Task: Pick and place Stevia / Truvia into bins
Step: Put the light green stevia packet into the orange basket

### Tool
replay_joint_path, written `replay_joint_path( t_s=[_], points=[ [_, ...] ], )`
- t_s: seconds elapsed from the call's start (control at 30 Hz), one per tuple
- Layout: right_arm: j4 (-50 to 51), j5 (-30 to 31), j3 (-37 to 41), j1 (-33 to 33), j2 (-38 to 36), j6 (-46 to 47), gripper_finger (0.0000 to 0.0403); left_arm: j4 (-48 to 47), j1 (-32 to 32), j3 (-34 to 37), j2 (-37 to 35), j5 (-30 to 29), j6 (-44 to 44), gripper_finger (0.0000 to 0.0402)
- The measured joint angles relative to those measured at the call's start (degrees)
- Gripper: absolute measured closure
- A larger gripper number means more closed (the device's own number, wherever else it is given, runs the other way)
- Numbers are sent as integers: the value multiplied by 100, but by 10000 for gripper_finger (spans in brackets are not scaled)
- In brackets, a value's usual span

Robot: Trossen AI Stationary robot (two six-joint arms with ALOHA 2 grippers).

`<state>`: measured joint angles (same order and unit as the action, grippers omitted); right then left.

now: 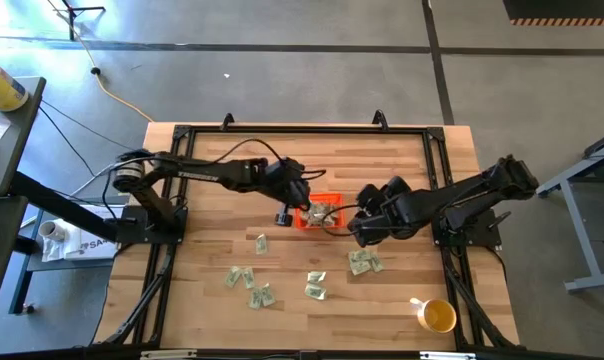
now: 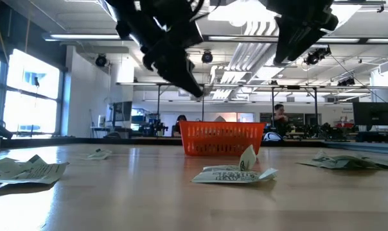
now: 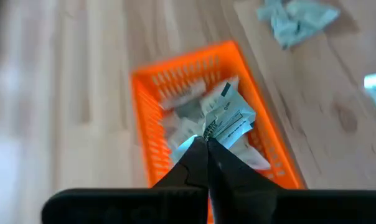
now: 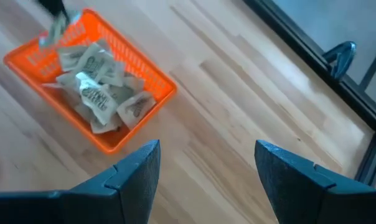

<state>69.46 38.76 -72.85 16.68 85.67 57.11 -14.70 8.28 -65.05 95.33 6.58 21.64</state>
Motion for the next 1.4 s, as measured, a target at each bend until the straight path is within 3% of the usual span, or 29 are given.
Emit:
replay_joint_path(
  t_s=[0.17,0.33,0.43,0.57,0.67,0.8,1.13,1.4],
  points=[
    [-15,111,74,18,17,102,151,433,1,5,480,-327,-290,329],
    [-109,210,72,-115,22,-31,151,199,1,5,553,-498,-948,262],
    [-344,182,72,-224,24,-293,151,-501,-8,5,343,-842,-1145,218],
    [-938,74,72,-412,24,-794,151,-2176,5,1,-52,-1148,-1458,182],
    [-1354,-8,72,-587,24,-1055,151,-3232,-1,5,-267,-1178,-2266,177],
    [-1644,-334,69,-849,26,-1153,151,-3820,-51,14,-337,-765,-3460,187],
    [-1489,-1404,69,-1360,31,460,151,-3417,-774,863,-339,-508,-5892,213],
    [-1479,-1752,69,-1367,31,854,151,-2958,-1529,1096,-337,-801,-7552,202]
  ],
)
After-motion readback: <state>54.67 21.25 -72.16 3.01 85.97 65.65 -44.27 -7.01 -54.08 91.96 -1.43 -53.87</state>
